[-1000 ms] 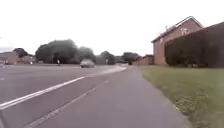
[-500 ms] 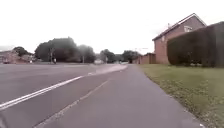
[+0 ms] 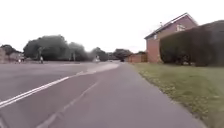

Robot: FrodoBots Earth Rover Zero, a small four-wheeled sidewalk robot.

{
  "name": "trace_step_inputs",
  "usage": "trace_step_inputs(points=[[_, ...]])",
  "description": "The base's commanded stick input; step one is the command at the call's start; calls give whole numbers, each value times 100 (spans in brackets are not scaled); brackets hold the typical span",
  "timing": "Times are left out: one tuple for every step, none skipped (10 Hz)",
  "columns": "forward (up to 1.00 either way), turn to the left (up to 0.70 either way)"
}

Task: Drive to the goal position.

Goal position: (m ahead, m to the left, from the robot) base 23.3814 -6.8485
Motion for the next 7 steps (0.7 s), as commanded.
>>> trace_step_inputs(points=[[100,0],[100,0],[100,0],[100,0],[100,0],[100,0],[100,0]])
